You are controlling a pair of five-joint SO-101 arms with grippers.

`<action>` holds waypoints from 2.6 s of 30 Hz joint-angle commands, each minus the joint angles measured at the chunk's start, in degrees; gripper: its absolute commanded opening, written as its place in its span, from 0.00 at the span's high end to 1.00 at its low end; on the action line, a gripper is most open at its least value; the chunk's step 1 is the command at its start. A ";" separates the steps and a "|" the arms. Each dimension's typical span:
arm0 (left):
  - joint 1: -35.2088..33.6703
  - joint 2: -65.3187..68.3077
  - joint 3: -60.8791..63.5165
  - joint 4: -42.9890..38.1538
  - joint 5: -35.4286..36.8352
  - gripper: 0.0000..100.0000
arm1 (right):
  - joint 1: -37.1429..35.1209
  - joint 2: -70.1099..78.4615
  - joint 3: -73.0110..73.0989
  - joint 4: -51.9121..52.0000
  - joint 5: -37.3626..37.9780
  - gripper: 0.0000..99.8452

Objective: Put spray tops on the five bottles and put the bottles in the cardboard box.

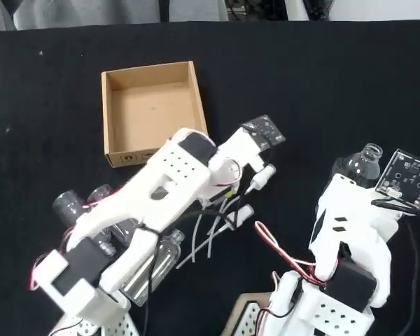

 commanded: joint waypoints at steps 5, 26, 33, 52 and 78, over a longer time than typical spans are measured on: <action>-0.75 -11.52 3.30 -2.99 4.13 0.97 | 1.32 -1.36 0.84 -1.93 0.62 0.98; -0.84 -23.30 2.77 -5.01 11.78 0.97 | -3.34 -1.36 5.49 -6.24 0.70 0.98; -0.84 -27.25 2.77 -6.86 11.87 0.97 | -6.59 -1.36 5.67 -6.07 0.62 0.98; -0.57 -35.52 2.77 -19.34 16.62 0.97 | -7.65 -1.36 9.98 -11.16 0.44 0.98; -1.01 -54.33 4.26 -18.02 20.22 0.97 | -9.67 -1.36 10.07 -11.08 0.35 0.98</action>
